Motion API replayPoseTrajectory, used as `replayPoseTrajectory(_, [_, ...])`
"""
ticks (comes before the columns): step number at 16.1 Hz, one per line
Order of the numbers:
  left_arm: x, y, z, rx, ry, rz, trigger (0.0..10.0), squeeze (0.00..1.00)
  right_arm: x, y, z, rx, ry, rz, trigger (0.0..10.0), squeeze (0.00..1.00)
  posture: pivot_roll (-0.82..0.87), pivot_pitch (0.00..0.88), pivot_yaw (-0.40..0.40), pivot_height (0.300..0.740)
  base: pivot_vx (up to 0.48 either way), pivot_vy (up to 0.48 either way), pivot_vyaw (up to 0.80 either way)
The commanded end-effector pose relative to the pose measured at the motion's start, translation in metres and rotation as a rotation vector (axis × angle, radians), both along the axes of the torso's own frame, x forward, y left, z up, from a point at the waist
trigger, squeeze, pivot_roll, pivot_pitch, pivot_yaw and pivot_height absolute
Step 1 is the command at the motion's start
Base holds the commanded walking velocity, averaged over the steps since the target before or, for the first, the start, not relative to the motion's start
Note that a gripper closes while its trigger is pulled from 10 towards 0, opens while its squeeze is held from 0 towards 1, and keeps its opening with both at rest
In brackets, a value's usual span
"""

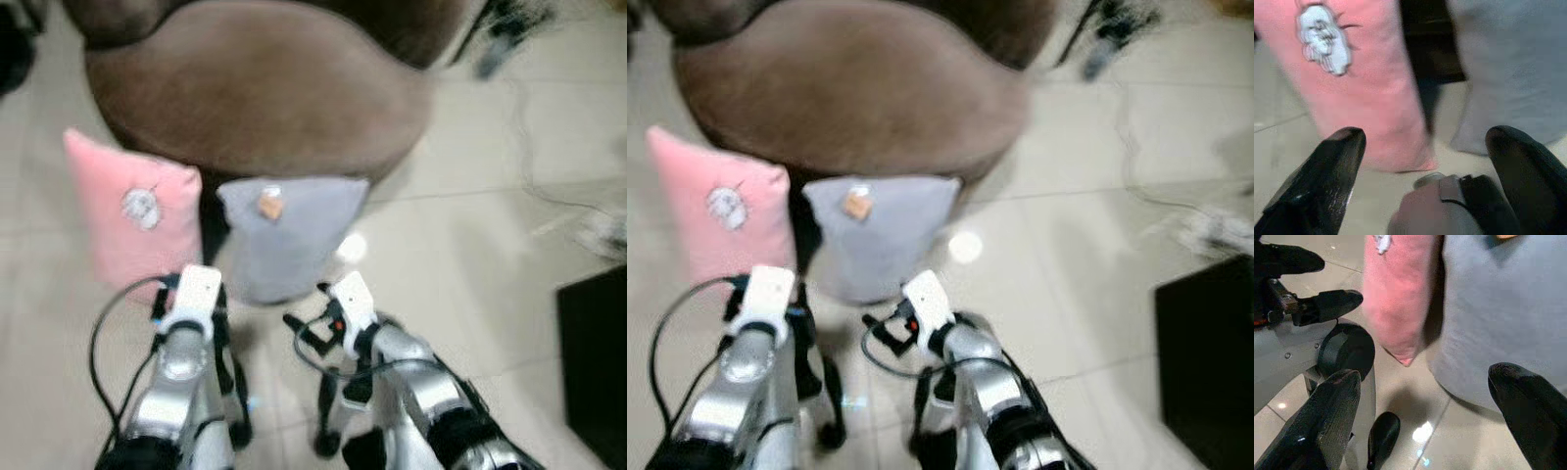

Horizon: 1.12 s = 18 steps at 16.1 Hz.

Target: Move the pillow to the sofa from floor

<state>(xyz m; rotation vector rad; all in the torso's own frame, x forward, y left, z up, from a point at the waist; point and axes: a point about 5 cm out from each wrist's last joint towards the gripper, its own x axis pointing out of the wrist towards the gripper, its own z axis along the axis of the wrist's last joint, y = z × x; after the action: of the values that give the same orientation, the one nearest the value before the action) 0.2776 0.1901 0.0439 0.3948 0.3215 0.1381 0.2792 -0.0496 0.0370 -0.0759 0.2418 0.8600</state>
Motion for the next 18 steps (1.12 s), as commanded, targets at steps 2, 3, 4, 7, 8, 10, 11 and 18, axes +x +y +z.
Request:
replayPoseTrajectory(2, [-0.007, -0.006, -0.009, -0.001, 0.043, -0.006, 10.0, 0.00, -0.005, -0.008, -0.009, -0.025, 0.036, -0.019, 10.0, 0.05, 0.15, 0.297, -0.184, 0.478, 0.000, 0.000, 0.00])
replayPoseTrajectory(3, [-0.007, -0.006, -0.009, -0.003, 0.040, -0.003, 10.0, 0.00, -0.005, -0.008, -0.008, -0.013, 0.042, -0.028, 10.0, 0.04, 0.15, 0.299, -0.186, 0.473, 0.000, 0.000, 0.00])
replayPoseTrajectory(4, [-0.007, -0.005, -0.009, -0.003, 0.039, 0.000, 10.0, 0.00, -0.005, -0.008, -0.008, -0.015, 0.039, -0.028, 10.0, 0.04, 0.15, 0.299, -0.186, 0.473, 0.000, 0.000, 0.00])
replayPoseTrajectory(7, [-0.002, 0.002, -0.004, -0.006, 0.015, 0.016, 10.0, 0.00, -0.006, -0.010, -0.008, -0.017, 0.035, -0.027, 10.0, 0.04, 0.14, 0.299, -0.188, 0.473, 0.000, 0.000, 0.00])
replayPoseTrajectory(8, [0.000, 0.003, -0.001, -0.016, 0.001, 0.018, 10.0, 0.00, -0.007, -0.010, -0.009, -0.018, 0.036, -0.027, 10.0, 0.03, 0.14, 0.299, -0.188, 0.473, 0.368, 0.307, 0.00])
replayPoseTrajectory(10, [0.001, 0.003, 0.000, 0.006, 0.004, 0.011, 10.0, 0.00, -0.007, -0.012, -0.008, -0.016, 0.027, -0.038, 10.0, 0.03, 0.14, 0.299, -0.187, 0.473, 0.169, 0.171, 0.00])
replayPoseTrajectory(11, [0.003, 0.003, 0.006, 0.036, -0.043, -0.007, 10.0, 0.00, -0.003, -0.016, 0.003, 0.014, -0.088, -0.088, 10.0, 0.03, 0.14, 0.300, -0.187, 0.473, 0.000, 0.000, 0.00])
replayPoseTrajectory(18, [-0.024, 0.026, 0.074, -0.006, -0.421, -0.235, 10.0, 0.00, 0.003, -0.087, 0.011, -0.051, -0.191, -0.290, 10.0, 0.02, 0.14, 0.321, -0.178, 0.473, 0.000, 0.000, 0.00])
